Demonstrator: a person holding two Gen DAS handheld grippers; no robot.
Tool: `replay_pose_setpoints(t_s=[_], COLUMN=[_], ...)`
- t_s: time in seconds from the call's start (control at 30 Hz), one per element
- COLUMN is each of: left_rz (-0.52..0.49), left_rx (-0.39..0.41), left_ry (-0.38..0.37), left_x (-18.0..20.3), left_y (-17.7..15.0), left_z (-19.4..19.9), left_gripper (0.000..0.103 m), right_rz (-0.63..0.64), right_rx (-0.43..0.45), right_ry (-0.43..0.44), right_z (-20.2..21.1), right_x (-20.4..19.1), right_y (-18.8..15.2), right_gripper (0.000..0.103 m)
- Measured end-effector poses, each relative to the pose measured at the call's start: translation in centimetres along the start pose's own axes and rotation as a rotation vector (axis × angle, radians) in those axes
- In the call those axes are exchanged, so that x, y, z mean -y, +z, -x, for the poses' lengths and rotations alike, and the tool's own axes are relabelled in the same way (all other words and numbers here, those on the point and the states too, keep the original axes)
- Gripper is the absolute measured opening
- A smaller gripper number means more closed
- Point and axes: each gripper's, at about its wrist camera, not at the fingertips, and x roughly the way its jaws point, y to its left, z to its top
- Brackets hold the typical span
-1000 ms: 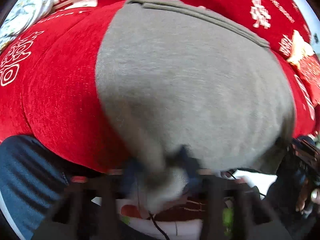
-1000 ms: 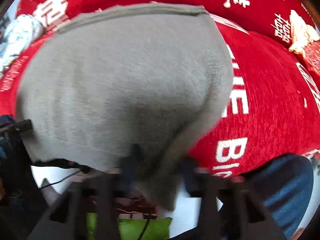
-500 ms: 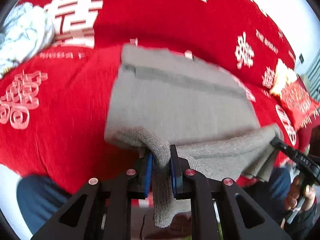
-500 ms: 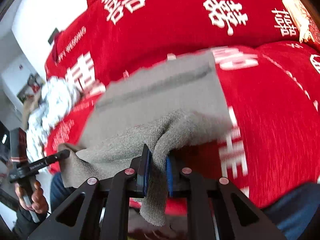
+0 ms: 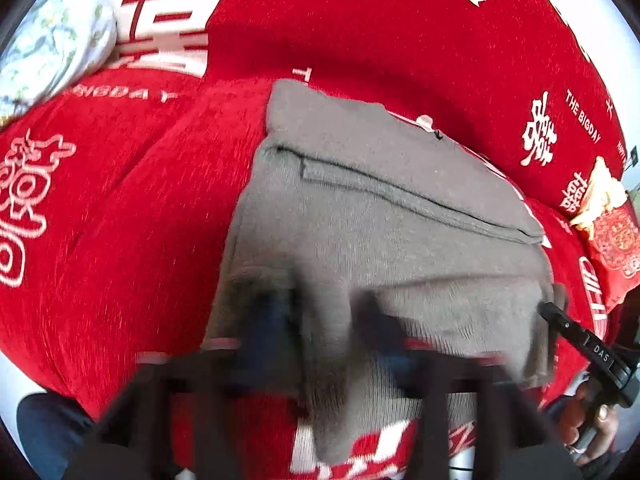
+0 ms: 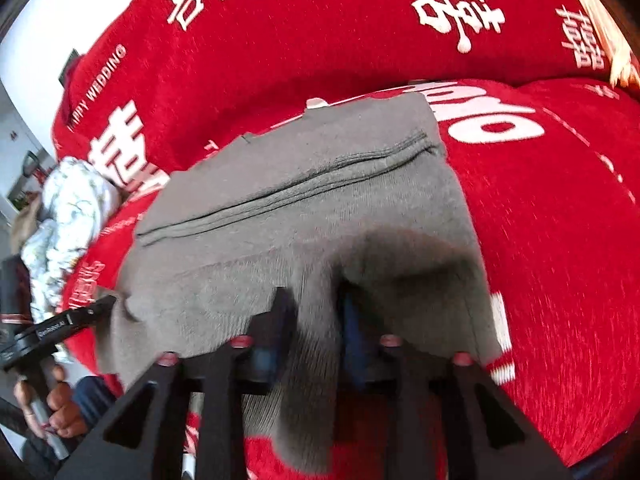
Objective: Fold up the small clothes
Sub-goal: 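Lift the held edge with both tools and fold the sweater over itself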
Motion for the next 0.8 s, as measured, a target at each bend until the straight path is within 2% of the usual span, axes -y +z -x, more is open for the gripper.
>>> replay_pose_setpoints(t_s=[0.03,0.07,0.1,0.2,0.33,0.4,0.47,0.5,0.53,0.57,0.6,0.63,0.7,0.8], left_rz=[0.014,0.027,0.032,0.036,0.053,0.053,0.023,0.02,0.017,0.011,0.007,0.008,0.016,0.029], left_rx=[0.019,0.045,0.052,0.044,-0.016,-0.023,-0.007,-0.011,-0.011,-0.014,-0.029,-0.043,-0.051,-0.027], left_ry=[-0.012,-0.017,-0.014,0.002,-0.027,-0.015,-0.009,-0.011,-0.015,-0.03,-0.058,-0.071,-0.086,-0.089], left_x=[-0.4,-0.7,-0.9,-1.5,-1.3,-0.9,-0.2,0.1,0.2,0.5,0.6,0.7,0.6,0.5], left_y=[-0.5,-1.1,-2.0,-4.1,-4.9,-5.1,-5.0,-5.1,-5.1,-5.2,-5.3,-5.4,-5.6,-5.7], left_z=[0.6,1.2,1.6,2.0,0.7,0.0,0.0,0.0,0.0,0.1,0.0,-0.1,0.0,1.1], left_gripper=[0.085,0.085,0.085,0.085,0.085,0.085,0.082,0.073,0.063,0.053,0.033,0.022,0.013,0.01], right_rz=[-0.01,-0.014,-0.015,-0.018,-0.024,-0.043,-0.07,-0.073,-0.068,-0.063,-0.063,-0.07,-0.083,-0.072], right_rx=[0.017,0.04,0.062,0.055,0.028,0.024,0.002,-0.008,-0.02,-0.032,-0.034,-0.035,-0.026,0.009], right_ry=[0.007,0.006,0.002,0.019,0.039,0.051,0.093,0.107,0.115,0.117,0.121,0.132,0.152,0.18], right_z=[0.8,1.7,2.6,3.5,2.9,2.2,1.4,1.1,0.7,0.4,0.3,0.4,0.9,2.4], right_x=[0.4,0.7,1.0,1.3,1.4,1.6,1.7,1.7,1.6,1.6,1.6,1.7,1.9,1.7], right_y=[-0.4,-1.1,-1.9,-3.5,-4.0,-3.7,-3.4,-3.4,-3.4,-3.5,-3.5,-3.5,-3.6,-3.7], right_gripper=[0.059,0.069,0.07,0.07,0.07,0.066,0.052,0.046,0.032,0.024,0.021,0.016,0.014,0.013])
